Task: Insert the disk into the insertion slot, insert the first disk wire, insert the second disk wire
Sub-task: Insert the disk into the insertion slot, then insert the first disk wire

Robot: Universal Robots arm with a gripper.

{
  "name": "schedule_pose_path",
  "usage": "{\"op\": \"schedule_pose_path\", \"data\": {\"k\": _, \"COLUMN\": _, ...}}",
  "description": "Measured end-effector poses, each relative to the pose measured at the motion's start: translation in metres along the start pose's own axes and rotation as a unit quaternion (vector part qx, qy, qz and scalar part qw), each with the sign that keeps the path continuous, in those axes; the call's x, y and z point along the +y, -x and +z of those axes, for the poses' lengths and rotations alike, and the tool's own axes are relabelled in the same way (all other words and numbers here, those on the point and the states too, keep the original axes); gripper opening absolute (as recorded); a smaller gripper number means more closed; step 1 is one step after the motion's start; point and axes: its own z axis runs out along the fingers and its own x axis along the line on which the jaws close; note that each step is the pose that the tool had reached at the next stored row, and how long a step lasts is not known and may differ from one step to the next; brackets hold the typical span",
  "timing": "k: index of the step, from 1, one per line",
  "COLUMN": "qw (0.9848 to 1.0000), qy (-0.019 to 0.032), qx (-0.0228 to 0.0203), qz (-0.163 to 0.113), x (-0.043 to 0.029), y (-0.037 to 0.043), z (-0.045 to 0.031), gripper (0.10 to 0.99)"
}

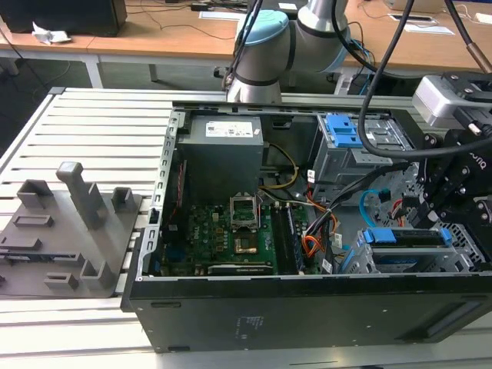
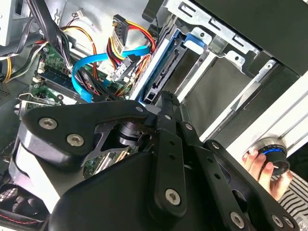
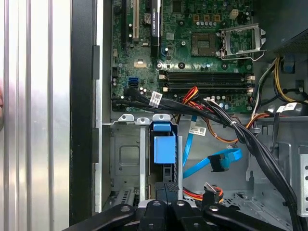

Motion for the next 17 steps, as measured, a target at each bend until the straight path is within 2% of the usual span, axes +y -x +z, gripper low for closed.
{"op": "schedule_pose_path", "data": {"k": 7, "qw": 1.0000, "qy": 0.0000, "qx": 0.0000, "qz": 0.000, "x": 0.0000, "y": 0.0000, "z": 0.0001, "gripper": 0.106}}
{"op": "schedule_pose_path", "data": {"k": 12, "qw": 1.0000, "qy": 0.0000, "qx": 0.0000, "qz": 0.000, "x": 0.0000, "y": 0.0000, "z": 0.0001, "gripper": 0.420}}
{"op": "schedule_pose_path", "data": {"k": 15, "qw": 1.0000, "qy": 0.0000, "qx": -0.0001, "qz": 0.000, "x": 0.0000, "y": 0.0000, "z": -0.0005, "gripper": 0.420}}
{"op": "schedule_pose_path", "data": {"k": 17, "qw": 1.0000, "qy": 0.0000, "qx": 0.0000, "qz": 0.000, "x": 0.0003, "y": 0.0000, "z": -0.0059, "gripper": 0.420}}
